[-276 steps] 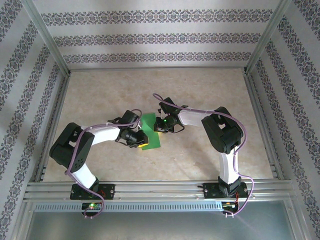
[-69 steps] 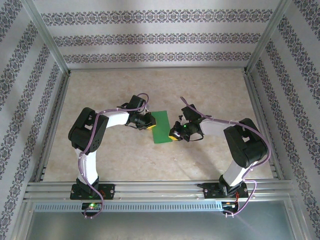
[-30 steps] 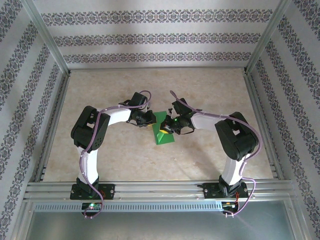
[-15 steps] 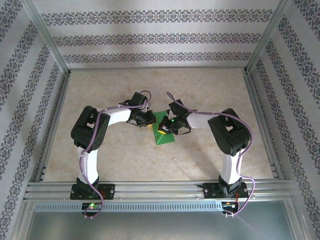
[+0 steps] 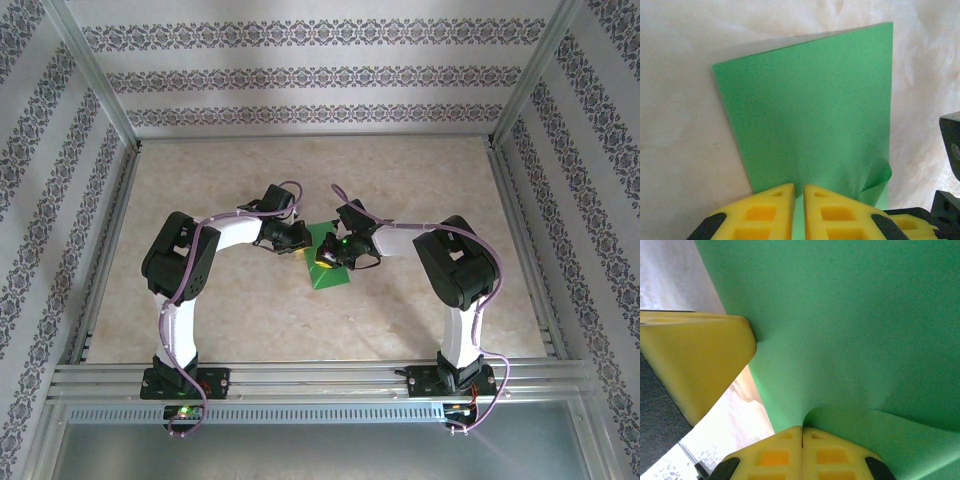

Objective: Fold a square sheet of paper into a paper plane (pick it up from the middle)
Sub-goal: Fold the triangle a second time at the center of the table.

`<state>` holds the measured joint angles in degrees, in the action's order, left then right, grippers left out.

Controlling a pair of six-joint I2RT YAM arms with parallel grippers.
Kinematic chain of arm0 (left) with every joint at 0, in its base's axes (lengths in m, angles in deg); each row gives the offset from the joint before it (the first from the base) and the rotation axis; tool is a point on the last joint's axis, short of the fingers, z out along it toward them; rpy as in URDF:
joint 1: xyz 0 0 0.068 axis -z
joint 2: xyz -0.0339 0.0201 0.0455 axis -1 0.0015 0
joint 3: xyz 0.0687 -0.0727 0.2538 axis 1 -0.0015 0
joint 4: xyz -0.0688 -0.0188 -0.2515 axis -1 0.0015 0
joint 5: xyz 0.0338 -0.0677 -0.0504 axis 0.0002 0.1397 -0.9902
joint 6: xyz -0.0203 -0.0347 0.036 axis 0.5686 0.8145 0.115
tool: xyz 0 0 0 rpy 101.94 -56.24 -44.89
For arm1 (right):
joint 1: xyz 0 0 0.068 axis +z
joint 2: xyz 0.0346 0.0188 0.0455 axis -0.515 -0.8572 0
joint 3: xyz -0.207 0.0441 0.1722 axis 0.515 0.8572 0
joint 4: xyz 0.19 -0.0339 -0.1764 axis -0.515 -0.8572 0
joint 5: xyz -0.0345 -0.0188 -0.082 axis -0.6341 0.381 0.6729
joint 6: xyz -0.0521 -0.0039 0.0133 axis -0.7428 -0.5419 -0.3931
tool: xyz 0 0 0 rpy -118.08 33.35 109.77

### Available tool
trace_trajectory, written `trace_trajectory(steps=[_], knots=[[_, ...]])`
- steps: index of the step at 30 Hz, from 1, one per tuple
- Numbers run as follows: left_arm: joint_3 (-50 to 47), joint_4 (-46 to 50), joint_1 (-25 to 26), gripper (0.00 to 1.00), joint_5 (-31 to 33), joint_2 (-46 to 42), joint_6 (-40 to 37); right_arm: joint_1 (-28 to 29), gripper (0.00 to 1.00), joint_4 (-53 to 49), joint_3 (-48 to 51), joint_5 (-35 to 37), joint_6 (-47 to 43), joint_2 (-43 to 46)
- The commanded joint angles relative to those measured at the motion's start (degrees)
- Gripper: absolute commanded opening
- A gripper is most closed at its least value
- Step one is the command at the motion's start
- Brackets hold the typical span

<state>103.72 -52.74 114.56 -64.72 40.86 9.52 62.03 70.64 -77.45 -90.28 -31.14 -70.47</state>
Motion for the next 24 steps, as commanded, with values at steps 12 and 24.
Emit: trace_trajectory(steps=[12, 24], knots=[[0.0, 5.5, -1.0, 0.15, 3.6, -2.2, 0.1, 0.8, 0.12, -2.3, -0.3, 4.3, 0.1, -1.1], [-8.5, 2.2, -5.2, 0.20, 6.0, -15.6, 4.8, 0.8, 0.38, -2.5, 0.1, 4.7, 0.1, -1.1]])
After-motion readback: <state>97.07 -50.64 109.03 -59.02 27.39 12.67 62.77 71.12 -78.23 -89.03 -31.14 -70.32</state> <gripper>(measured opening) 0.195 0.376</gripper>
